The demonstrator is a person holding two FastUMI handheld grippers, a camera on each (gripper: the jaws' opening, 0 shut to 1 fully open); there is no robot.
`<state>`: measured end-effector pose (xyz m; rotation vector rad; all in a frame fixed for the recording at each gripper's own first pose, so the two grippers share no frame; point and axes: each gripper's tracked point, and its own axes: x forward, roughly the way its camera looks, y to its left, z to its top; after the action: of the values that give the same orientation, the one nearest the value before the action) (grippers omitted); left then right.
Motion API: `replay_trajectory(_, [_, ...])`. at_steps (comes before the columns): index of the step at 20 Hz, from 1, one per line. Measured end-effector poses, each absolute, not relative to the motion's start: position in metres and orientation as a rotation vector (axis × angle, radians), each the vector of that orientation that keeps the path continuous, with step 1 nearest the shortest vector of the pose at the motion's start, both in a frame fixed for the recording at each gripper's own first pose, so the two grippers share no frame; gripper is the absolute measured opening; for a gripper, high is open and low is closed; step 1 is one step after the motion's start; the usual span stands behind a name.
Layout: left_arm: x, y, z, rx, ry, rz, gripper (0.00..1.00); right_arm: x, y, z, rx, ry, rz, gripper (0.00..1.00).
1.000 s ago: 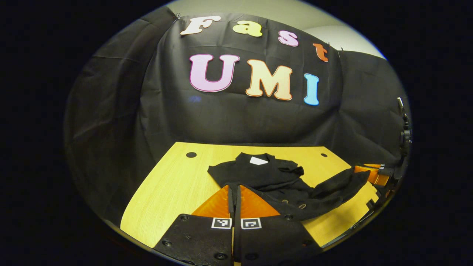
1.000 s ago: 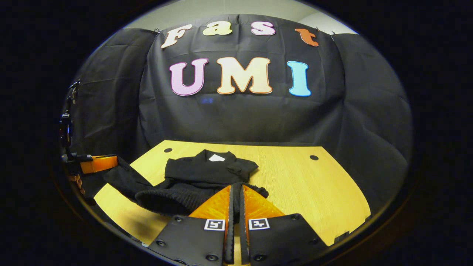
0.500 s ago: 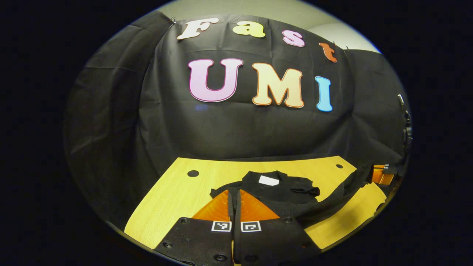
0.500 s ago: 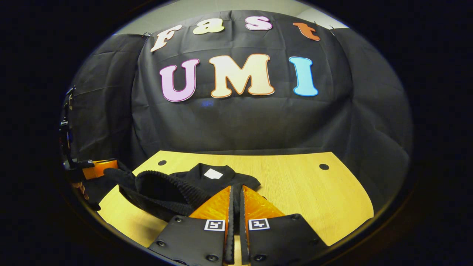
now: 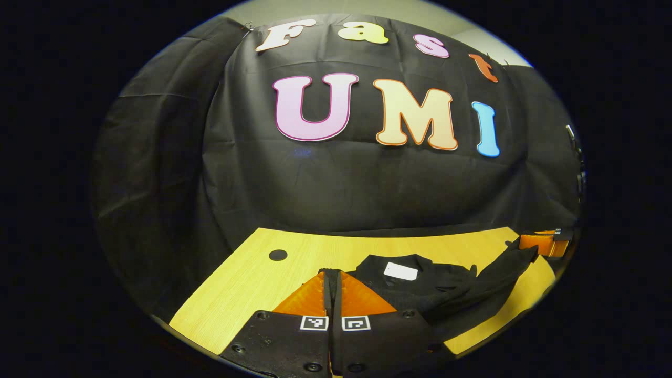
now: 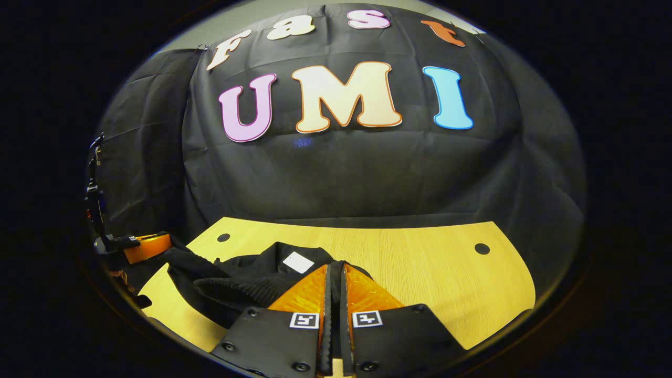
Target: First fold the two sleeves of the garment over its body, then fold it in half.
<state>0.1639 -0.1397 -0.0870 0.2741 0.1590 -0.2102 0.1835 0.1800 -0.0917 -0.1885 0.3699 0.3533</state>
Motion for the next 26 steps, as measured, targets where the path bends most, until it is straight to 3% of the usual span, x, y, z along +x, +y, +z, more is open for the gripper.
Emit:
replay_trajectory(6, [0.199,-0.136,-0.117,0.246,0.171,-0.123,0.0,0.228,0.185,-0.116,-0.17,0.408,0.36,0.08])
replay_trajectory(21, [0.234,-0.137,-0.166,0.263,0.203,-0.08,0.0,0.281,0.182,-0.174,-0.183,0.466,0.345,0.09])
replay_trajectory(23, [0.234,-0.138,-0.166,0.268,0.2,-0.073,0.01,0.281,0.181,-0.171,-0.171,0.466,0.341,0.16])
replay_trajectory(24, [0.234,-0.137,-0.164,0.273,0.195,-0.069,0.02,0.281,0.18,-0.169,-0.165,0.462,0.342,0.19])
replay_trajectory(26, [0.232,-0.142,-0.157,0.271,0.181,-0.093,0.19,0.28,0.181,-0.163,-0.149,0.451,0.348,0.2])
